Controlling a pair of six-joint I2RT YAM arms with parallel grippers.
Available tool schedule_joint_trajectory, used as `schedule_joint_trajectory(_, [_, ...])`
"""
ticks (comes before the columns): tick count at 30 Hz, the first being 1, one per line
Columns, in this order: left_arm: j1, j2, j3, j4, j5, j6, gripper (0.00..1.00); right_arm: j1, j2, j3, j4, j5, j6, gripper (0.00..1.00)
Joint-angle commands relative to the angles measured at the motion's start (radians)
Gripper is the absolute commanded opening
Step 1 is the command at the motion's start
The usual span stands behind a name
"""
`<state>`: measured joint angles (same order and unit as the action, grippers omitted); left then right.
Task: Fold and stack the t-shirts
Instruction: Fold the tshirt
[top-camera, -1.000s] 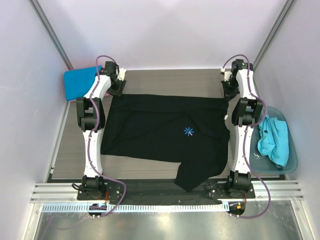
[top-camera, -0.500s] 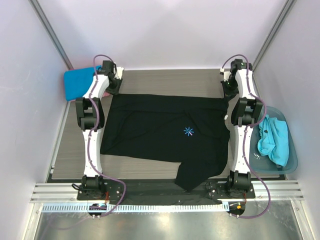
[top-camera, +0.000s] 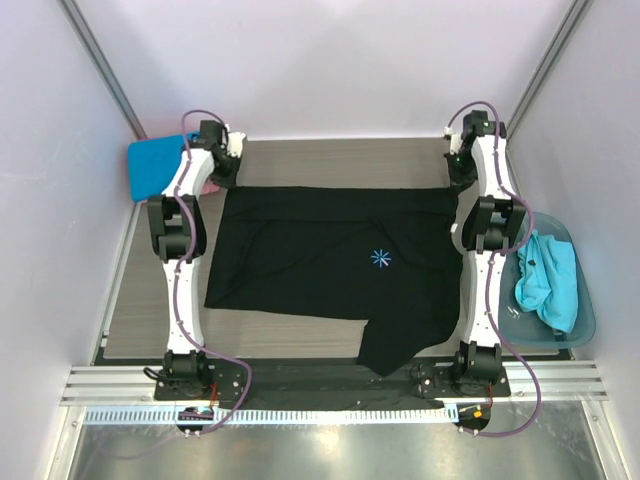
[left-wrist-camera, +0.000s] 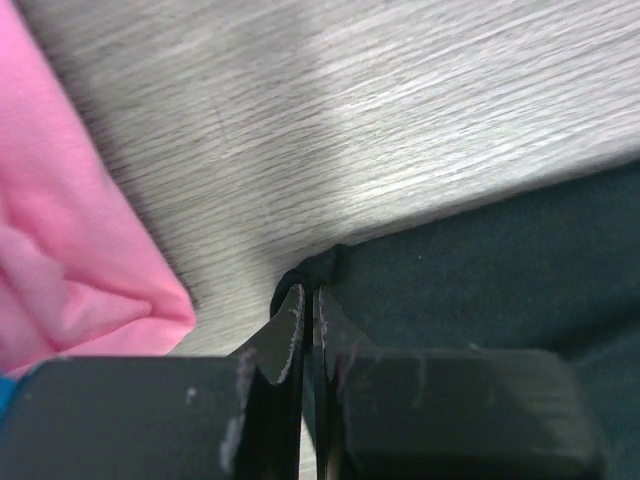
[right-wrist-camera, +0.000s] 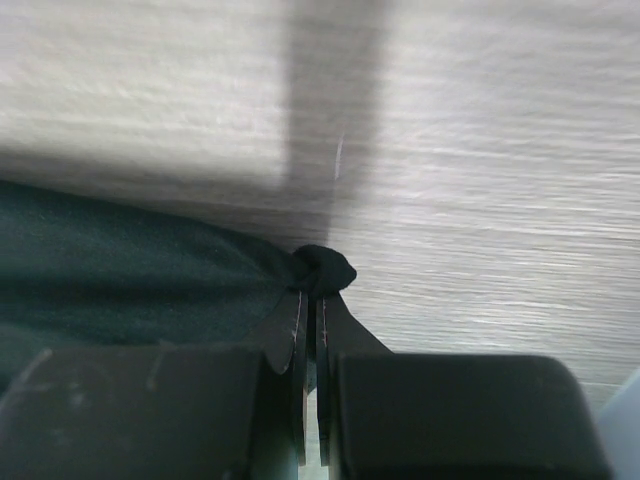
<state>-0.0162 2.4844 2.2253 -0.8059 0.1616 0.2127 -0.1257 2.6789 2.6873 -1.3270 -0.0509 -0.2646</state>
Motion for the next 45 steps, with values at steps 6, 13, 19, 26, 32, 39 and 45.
schedule_joint_trajectory(6, [0.071, -0.344, -0.006, 0.062, 0.105, -0.058, 0.00, -0.034, -0.355, 0.010, 0.253, 0.030, 0.102, 0.01])
schedule_joint_trajectory(13, [0.081, -0.648, -0.131, 0.068, 0.142, -0.079, 0.00, -0.060, -0.618, -0.087, 0.287, -0.032, 0.099, 0.01])
schedule_joint_trajectory(19, [0.102, -0.939, -0.298, 0.060, 0.141, -0.067, 0.00, -0.083, -1.035, -0.423, 0.391, -0.098, 0.019, 0.01])
schedule_joint_trajectory(26, [0.110, -1.321, -0.457, 0.050, 0.116, -0.036, 0.00, -0.083, -1.545, -0.764, 0.551, -0.133, -0.041, 0.01])
schedule_joint_trajectory(32, [0.110, -1.536, -0.418, -0.036, 0.096, -0.041, 0.00, -0.081, -1.829, -0.798, 0.520, -0.103, -0.033, 0.01])
schedule_joint_trajectory(39, [0.110, -1.618, -0.395, -0.053, 0.046, -0.030, 0.00, -0.066, -1.872, -0.742, 0.496, -0.032, -0.070, 0.01])
schedule_joint_trajectory(45, [0.111, -1.495, -0.499, 0.007, 0.049, -0.041, 0.00, -0.051, -1.736, -0.846, 0.532, -0.082, -0.064, 0.01])
